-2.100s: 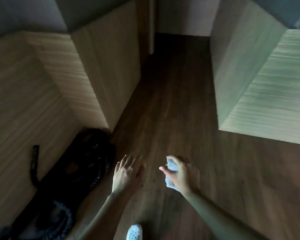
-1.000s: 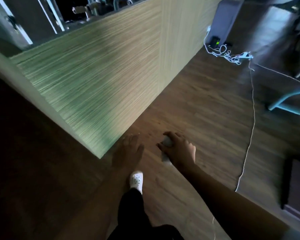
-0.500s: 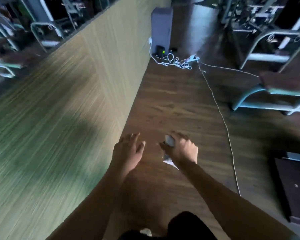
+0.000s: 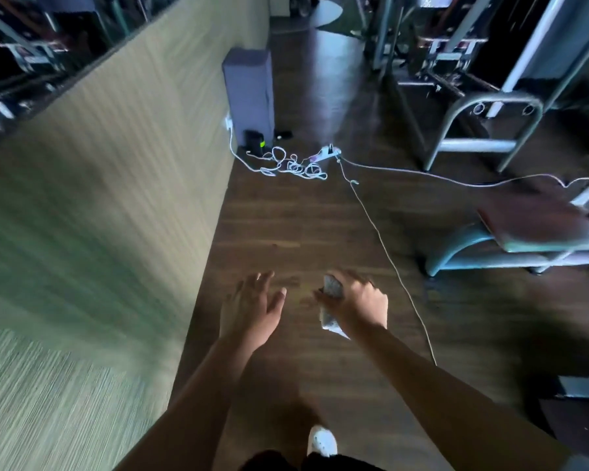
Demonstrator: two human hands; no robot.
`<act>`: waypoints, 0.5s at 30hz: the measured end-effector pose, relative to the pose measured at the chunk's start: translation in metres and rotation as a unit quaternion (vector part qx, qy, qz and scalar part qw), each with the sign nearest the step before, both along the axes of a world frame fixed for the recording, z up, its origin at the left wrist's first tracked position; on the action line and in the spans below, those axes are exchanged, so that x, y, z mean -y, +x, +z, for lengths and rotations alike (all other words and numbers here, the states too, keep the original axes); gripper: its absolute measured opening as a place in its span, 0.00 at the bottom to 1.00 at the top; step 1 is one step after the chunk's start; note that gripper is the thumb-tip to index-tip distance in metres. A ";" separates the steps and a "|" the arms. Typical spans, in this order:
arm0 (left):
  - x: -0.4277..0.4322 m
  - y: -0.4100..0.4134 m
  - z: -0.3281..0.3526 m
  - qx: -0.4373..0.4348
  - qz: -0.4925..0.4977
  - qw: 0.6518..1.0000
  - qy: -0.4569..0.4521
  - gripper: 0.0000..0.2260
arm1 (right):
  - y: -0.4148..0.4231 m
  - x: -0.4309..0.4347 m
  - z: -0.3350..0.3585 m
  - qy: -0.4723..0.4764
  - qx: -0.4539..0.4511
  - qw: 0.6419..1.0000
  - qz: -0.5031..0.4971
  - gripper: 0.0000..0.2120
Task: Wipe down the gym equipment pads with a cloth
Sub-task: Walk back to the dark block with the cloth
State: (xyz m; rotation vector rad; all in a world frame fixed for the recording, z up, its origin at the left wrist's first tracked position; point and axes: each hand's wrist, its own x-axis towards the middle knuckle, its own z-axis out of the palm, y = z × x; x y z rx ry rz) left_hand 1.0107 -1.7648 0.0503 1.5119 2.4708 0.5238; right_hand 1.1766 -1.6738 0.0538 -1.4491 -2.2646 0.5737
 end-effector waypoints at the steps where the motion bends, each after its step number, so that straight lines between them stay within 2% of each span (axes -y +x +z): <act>1: -0.030 -0.012 -0.004 0.009 0.003 1.000 0.009 0.30 | -0.012 -0.029 0.001 -0.005 0.003 1.000 0.001 0.21; 8: -0.225 -0.097 -0.010 -0.023 -0.015 0.999 -0.022 0.30 | -0.098 -0.225 -0.008 0.016 -0.011 1.000 -0.012 0.21; 11: -0.328 -0.143 -0.015 -0.020 -0.031 0.999 -0.037 0.24 | -0.138 -0.321 -0.017 0.040 -0.018 0.998 -0.045 0.19; 15: -0.465 -0.201 -0.006 -0.030 -0.072 0.996 -0.032 0.23 | -0.188 -0.443 -0.009 0.047 -0.004 0.996 -0.080 0.19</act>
